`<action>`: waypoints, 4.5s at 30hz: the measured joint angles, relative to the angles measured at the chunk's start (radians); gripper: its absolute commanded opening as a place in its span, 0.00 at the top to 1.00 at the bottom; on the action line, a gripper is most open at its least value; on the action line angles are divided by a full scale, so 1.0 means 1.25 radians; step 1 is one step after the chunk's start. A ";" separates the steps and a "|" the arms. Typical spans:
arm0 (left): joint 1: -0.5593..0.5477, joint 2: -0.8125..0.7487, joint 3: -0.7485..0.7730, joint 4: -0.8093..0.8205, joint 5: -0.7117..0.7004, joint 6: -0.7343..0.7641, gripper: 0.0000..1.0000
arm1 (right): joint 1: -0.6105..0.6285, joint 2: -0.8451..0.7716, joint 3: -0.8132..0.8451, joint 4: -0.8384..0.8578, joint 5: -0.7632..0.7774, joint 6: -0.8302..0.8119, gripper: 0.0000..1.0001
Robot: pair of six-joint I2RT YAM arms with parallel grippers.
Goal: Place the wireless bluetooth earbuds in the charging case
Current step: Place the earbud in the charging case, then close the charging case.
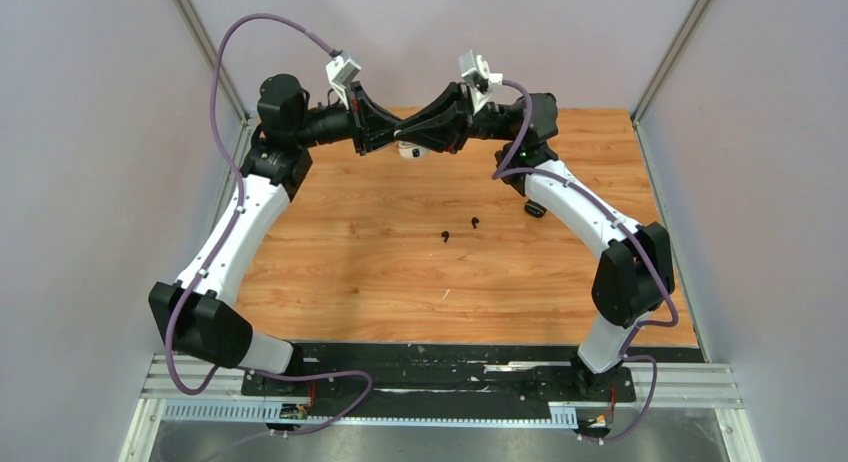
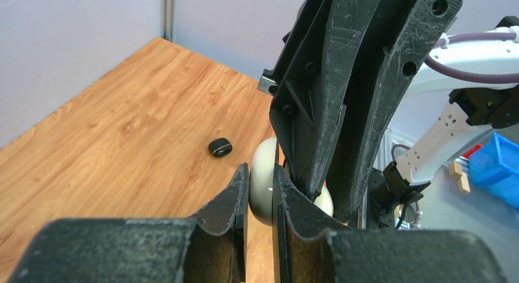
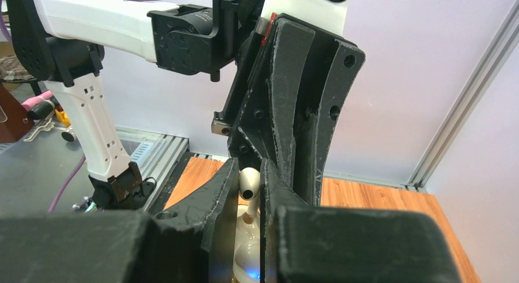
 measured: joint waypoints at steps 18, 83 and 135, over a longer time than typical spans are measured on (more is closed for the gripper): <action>0.007 0.027 0.052 -0.001 0.038 -0.016 1.00 | 0.005 -0.022 -0.022 0.030 0.029 -0.046 1.00; 0.030 0.021 0.012 -0.002 0.019 0.031 1.00 | 0.000 -0.058 0.059 -0.277 0.078 -0.169 0.42; 0.024 -0.005 -0.030 0.047 -0.045 0.043 0.30 | -0.063 0.076 0.113 -0.435 -0.193 0.042 1.00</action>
